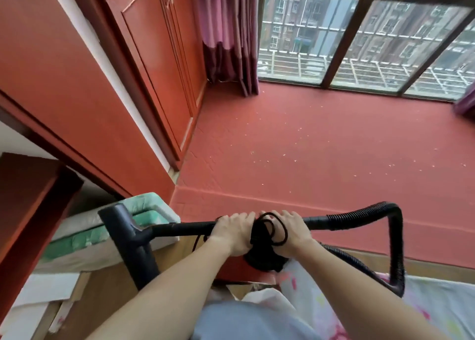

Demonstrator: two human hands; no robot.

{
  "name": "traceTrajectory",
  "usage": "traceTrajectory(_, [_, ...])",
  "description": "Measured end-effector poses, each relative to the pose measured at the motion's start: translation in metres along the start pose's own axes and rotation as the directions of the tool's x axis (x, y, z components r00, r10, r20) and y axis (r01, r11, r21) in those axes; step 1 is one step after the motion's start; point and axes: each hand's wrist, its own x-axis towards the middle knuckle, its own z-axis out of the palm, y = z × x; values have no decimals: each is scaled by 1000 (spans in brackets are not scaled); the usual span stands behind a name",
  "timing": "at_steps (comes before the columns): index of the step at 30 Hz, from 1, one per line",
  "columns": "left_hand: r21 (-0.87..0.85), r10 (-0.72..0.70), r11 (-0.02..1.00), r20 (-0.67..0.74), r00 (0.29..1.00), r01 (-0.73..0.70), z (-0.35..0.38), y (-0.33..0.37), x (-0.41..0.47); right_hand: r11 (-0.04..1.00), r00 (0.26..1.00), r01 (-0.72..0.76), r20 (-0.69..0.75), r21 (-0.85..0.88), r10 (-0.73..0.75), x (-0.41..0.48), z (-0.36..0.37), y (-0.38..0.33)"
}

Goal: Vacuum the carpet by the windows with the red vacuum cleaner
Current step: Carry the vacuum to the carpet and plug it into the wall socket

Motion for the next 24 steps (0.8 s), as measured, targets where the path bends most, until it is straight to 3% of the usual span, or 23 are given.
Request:
traceTrajectory(13, [19,125,992,47,991,-126,-38,-59,228,984,983,-175,53,-46,177,171,-26,120])
traceTrajectory(17, [36,122,991,87,989,-126,-20,-99,292,987,986,-163,19,0,163,239,-9,134])
traceTrajectory(24, [43,80,995,157,984,-88,57,-168,386,982,971,-183,164,48,173,358,68,151])
